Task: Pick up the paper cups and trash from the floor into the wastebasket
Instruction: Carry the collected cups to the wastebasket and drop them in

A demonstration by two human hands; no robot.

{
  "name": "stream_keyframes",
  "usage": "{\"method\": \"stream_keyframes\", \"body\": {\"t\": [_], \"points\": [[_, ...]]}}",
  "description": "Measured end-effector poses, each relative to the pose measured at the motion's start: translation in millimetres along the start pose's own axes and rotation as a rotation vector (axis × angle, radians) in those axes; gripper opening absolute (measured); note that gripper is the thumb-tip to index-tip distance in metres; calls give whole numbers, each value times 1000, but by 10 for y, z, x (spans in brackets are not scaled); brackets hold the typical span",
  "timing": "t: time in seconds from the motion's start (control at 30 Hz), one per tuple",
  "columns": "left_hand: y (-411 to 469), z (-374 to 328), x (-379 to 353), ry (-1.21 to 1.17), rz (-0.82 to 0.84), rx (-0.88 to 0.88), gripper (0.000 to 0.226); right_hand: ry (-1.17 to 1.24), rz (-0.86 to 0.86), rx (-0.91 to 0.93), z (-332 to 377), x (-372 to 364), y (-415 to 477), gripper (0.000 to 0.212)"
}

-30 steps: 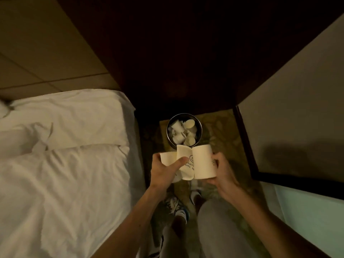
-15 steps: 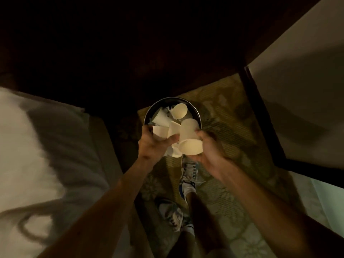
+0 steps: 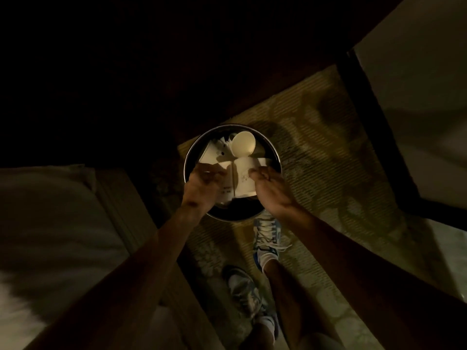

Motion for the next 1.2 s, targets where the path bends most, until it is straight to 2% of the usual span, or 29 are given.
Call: {"method": "stream_keyframes", "body": {"t": [0.1, 0.2, 0.37, 0.47, 0.7, 0.8, 0.93, 1.07, 1.2], "points": [[-135, -374, 112, 240, 47, -87, 5, 9, -18, 26, 37, 118, -220, 30], [-451, -920, 149, 401, 161, -245, 7, 35, -55, 94, 201, 345, -633, 8], [-1565, -2285, 40, 639, 400, -580, 18, -37, -241, 251, 697, 1059, -1819, 12], [-2682, -3137, 32, 759, 553, -771, 20, -51, -389, 273, 937, 1638, -2948, 15], [-4972, -4180, 333, 981, 751, -1070, 25, -123, -537, 358, 1109, 2219, -5251, 26], [-5738, -4326, 384, 945, 854, -1161, 32, -117, -660, 351, 895, 2331, -6084, 24], [-6507, -4248, 183, 897, 999, -1250, 26, -46, -799, 298, 396, 2356, -6892, 22], [-7259, -3735, -359, 915, 1191, -1292, 32, 74, -916, 191, -412, 2240, -7559, 21], [-7913, -2901, -1081, 1007, 1348, -1272, 38, 290, -967, 51, -1505, 1972, -7984, 19]]}}
Point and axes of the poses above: each hand's wrist, its own y-axis towards the middle knuckle, its own x-axis out of the back of the hand, z = x × y, the point moved 7 cm from there along y, towards the middle knuckle, and after that the axes turned 13 degrees about -y, right-handed, at the moved point
